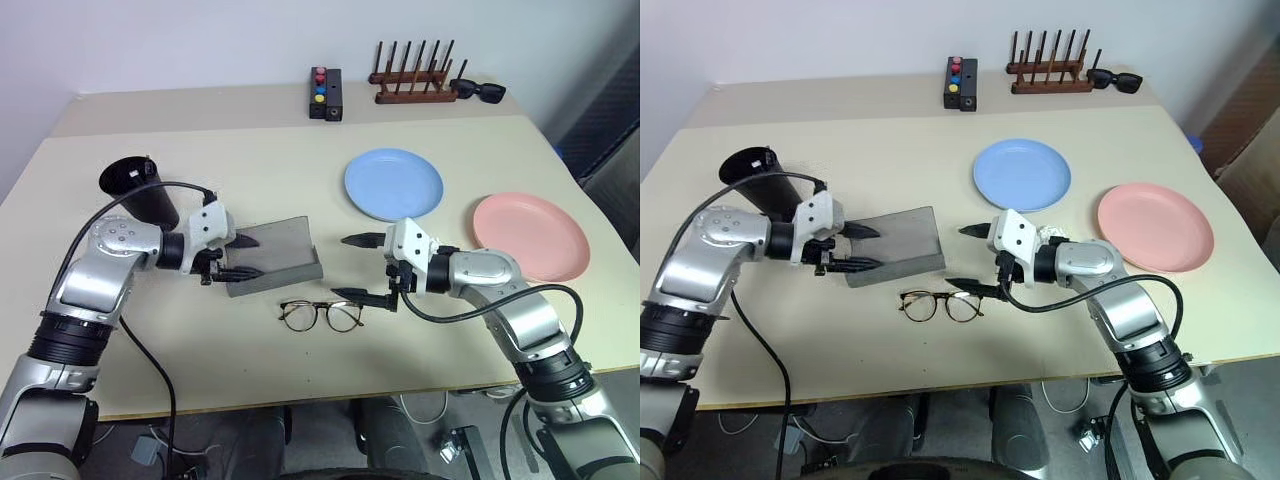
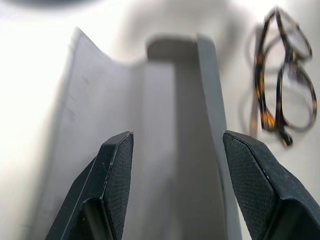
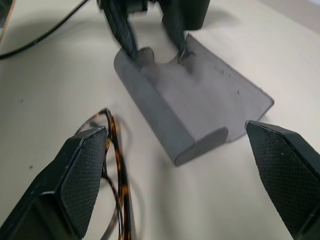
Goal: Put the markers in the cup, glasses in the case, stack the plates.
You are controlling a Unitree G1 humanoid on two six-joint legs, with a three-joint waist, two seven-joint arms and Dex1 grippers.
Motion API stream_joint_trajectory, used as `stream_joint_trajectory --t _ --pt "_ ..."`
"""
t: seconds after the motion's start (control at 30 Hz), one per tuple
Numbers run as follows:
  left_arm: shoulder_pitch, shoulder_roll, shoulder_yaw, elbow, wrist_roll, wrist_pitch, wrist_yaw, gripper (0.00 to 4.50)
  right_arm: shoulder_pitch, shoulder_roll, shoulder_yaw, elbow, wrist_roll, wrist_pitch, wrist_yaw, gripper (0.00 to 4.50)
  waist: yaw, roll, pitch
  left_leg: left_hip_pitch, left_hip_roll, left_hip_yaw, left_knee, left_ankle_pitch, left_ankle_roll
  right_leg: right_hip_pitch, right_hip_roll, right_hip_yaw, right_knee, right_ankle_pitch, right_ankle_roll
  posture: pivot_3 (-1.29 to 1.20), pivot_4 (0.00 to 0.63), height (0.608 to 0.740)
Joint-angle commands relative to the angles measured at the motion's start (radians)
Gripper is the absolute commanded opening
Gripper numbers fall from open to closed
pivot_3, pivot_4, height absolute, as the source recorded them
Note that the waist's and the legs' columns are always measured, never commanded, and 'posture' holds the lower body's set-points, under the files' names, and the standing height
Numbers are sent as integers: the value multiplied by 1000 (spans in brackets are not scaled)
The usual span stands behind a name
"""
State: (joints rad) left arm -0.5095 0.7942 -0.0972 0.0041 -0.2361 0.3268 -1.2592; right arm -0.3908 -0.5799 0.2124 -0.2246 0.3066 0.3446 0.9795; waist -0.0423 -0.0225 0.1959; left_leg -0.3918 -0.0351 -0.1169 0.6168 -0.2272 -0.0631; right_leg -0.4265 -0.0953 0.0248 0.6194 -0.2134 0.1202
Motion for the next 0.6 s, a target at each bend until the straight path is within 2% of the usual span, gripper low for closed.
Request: stream_joint_trajectory --t 0.03,0.13,0.2,0.27,0.3,0.6 --pt "20 -3 26 -138 -79 50 -1 2863 4 -19 -8 -39 0 1 13 4500 0 0 0 0 0 0 0 0 0 0 0 0 0 0 0 0 150 739" --pt "24 -33 -52 -249 -116 120 -16 2863 19 -45 -22 -34 -5 -1 26 4500 3 0 0 0 0 0 0 0 0 0 0 0 0 0 0 0 150 739" --pt "13 -55 -105 -265 -107 140 -22 3417 31 -67 -30 -32 -10 -7 34 4500 7 0 0 0 0 0 1 0 0 1 0 0 0 0 0 0 150 739" --pt "-5 -75 -154 -246 -73 125 -22 4234 41 -82 -38 -29 -13 -10 35 4500 7 0 0 0 0 0 2 0 0 2 0 0 -1 0 0 0 150 739" --pt "-23 -93 -191 -228 -44 104 -21 4458 52 -93 -46 -31 -13 -11 33 4500 7 0 0 0 0 0 2 0 0 2 0 0 0 0 0 0 150 739" --pt "-119 -186 -373 -44 123 -53 -47 4458 140 -112 -89 -101 -7 16 -22 4500 9 0 0 0 0 1 5 -1 2 3 0 0 -1 0 0 0 150 739"
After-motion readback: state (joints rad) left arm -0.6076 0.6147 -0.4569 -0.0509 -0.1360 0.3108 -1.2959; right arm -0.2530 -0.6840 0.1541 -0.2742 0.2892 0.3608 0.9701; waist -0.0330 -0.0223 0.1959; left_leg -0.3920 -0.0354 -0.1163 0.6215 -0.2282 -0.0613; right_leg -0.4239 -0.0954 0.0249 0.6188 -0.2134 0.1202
